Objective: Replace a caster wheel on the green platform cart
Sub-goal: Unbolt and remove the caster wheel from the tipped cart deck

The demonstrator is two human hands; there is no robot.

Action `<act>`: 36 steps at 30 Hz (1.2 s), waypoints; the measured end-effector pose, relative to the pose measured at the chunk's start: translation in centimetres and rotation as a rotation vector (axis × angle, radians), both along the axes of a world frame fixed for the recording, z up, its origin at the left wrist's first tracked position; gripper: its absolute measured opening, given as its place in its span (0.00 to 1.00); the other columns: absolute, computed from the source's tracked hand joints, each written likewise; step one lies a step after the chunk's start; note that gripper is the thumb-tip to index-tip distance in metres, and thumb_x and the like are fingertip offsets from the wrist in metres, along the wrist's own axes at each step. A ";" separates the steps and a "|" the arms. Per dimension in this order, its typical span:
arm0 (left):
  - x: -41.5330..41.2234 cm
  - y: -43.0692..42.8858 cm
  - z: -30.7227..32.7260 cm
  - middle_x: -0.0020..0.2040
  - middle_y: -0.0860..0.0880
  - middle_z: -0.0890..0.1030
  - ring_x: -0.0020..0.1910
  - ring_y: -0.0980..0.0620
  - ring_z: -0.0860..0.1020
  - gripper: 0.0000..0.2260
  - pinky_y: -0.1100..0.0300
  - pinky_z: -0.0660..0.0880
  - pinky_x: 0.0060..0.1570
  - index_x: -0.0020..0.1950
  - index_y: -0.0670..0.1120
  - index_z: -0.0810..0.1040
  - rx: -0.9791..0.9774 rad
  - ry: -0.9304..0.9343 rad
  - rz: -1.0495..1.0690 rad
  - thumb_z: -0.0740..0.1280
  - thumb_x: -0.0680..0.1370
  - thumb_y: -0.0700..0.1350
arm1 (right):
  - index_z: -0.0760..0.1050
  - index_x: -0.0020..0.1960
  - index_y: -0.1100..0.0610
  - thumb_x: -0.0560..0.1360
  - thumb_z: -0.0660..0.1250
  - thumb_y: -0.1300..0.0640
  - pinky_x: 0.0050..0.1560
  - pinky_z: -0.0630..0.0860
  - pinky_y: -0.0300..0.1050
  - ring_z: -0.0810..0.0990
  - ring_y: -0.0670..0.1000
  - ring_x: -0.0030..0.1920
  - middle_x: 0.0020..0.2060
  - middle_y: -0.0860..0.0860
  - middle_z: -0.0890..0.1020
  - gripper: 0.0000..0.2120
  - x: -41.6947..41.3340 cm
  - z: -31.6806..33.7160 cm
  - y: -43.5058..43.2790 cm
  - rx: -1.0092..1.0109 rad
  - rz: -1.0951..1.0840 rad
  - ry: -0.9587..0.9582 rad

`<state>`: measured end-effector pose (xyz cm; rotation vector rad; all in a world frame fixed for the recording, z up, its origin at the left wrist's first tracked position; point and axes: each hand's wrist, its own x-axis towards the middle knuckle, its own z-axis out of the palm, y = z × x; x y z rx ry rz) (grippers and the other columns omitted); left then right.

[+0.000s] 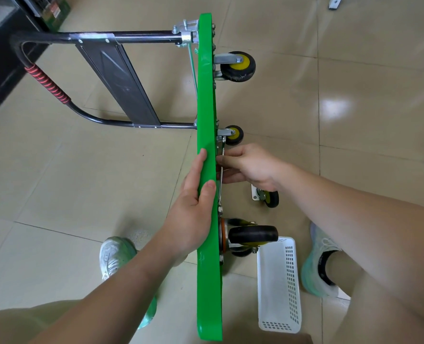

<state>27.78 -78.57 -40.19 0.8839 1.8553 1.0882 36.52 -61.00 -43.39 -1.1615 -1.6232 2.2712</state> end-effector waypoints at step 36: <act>0.6 0.2 1.1 0.78 0.66 0.63 0.70 0.74 0.65 0.25 0.77 0.62 0.68 0.81 0.70 0.52 -0.008 -0.020 -0.003 0.54 0.88 0.49 | 0.82 0.50 0.62 0.81 0.67 0.62 0.53 0.84 0.55 0.87 0.57 0.47 0.46 0.60 0.85 0.05 2.4 1.6 -0.6 0.207 -0.128 0.011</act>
